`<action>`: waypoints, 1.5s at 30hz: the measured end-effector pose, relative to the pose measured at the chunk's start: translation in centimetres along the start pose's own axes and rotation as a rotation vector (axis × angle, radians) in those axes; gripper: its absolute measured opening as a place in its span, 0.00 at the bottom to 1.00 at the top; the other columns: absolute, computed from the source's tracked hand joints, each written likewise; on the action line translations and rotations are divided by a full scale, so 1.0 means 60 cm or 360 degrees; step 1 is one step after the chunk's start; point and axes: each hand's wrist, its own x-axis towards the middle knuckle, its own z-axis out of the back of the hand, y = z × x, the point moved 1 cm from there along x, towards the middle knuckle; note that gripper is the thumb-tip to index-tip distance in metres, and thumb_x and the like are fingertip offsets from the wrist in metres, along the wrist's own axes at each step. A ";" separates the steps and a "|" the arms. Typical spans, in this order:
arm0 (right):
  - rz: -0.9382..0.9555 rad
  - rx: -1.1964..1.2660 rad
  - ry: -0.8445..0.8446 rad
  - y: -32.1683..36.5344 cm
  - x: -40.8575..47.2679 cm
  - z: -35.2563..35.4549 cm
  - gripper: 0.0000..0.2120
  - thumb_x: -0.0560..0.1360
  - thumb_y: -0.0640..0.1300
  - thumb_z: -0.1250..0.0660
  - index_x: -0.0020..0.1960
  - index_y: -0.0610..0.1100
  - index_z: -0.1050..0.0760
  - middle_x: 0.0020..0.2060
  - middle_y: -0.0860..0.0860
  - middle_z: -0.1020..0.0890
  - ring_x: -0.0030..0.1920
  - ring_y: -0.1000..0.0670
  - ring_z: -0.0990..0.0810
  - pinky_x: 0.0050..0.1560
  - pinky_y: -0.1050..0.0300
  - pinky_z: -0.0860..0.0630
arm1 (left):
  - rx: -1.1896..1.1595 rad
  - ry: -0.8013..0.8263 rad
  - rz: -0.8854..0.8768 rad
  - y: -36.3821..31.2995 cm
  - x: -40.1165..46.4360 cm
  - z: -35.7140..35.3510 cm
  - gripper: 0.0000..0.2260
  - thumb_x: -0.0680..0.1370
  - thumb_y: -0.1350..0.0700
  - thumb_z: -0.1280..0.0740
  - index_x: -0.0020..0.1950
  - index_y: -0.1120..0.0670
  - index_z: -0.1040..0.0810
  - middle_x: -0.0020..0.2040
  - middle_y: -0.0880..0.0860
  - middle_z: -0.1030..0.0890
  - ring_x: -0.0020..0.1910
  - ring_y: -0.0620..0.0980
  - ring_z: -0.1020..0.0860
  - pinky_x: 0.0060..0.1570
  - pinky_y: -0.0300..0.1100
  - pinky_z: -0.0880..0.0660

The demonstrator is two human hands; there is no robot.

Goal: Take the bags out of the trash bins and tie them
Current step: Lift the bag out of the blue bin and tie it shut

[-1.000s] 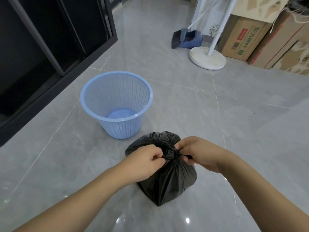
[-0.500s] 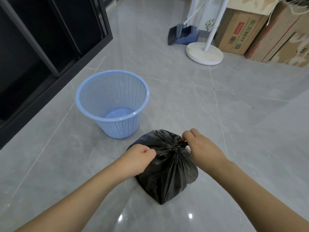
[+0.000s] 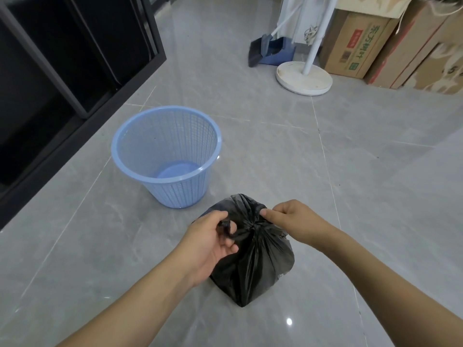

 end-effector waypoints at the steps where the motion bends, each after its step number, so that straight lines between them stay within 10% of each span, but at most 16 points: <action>1: 0.0025 0.0077 -0.0029 -0.003 0.002 0.003 0.25 0.74 0.59 0.34 0.27 0.49 0.41 0.22 0.55 0.39 0.23 0.54 0.41 0.24 0.63 0.43 | 0.0101 -0.0043 0.0015 0.004 0.001 -0.001 0.09 0.80 0.58 0.42 0.40 0.56 0.31 0.30 0.53 0.30 0.24 0.47 0.37 0.28 0.42 0.33; 9: -0.0229 0.0022 -0.0151 -0.086 0.000 0.025 0.26 0.76 0.59 0.36 0.25 0.49 0.39 0.22 0.56 0.42 0.23 0.54 0.44 0.27 0.59 0.44 | 0.0646 -0.0318 0.0118 0.034 0.014 0.048 0.09 0.78 0.59 0.44 0.37 0.52 0.37 0.29 0.50 0.38 0.25 0.46 0.42 0.27 0.41 0.44; 22: 0.0000 -0.0889 0.0105 -0.038 -0.005 0.016 0.10 0.78 0.59 0.42 0.52 0.55 0.26 0.44 0.54 0.17 0.43 0.52 0.22 0.45 0.53 0.25 | 0.3050 -0.0453 -0.0889 0.045 -0.003 0.051 0.08 0.78 0.49 0.43 0.46 0.50 0.26 0.42 0.47 0.32 0.45 0.49 0.26 0.37 0.40 0.35; 25: 0.0033 -0.1028 0.0172 -0.016 -0.012 0.010 0.22 0.73 0.68 0.42 0.38 0.50 0.26 0.33 0.55 0.21 0.36 0.53 0.23 0.36 0.56 0.28 | 0.2958 -0.0462 -0.0880 0.046 0.001 0.050 0.10 0.78 0.49 0.44 0.41 0.49 0.27 0.40 0.47 0.35 0.45 0.49 0.27 0.36 0.40 0.35; 32: -0.0023 -0.1028 0.0387 -0.010 -0.008 -0.010 0.18 0.77 0.60 0.40 0.44 0.45 0.25 0.42 0.48 0.19 0.42 0.49 0.22 0.42 0.53 0.28 | 0.2549 -0.0222 -0.0791 0.058 0.009 0.043 0.14 0.78 0.44 0.43 0.36 0.48 0.30 0.39 0.46 0.32 0.37 0.43 0.28 0.33 0.41 0.34; 45: -0.0366 0.0140 0.0421 -0.053 -0.010 0.015 0.20 0.78 0.56 0.37 0.31 0.47 0.32 0.23 0.54 0.40 0.23 0.53 0.45 0.23 0.63 0.47 | 0.2427 -0.0113 -0.0383 0.022 0.026 0.073 0.19 0.80 0.45 0.41 0.31 0.52 0.33 0.42 0.49 0.28 0.41 0.48 0.25 0.47 0.50 0.26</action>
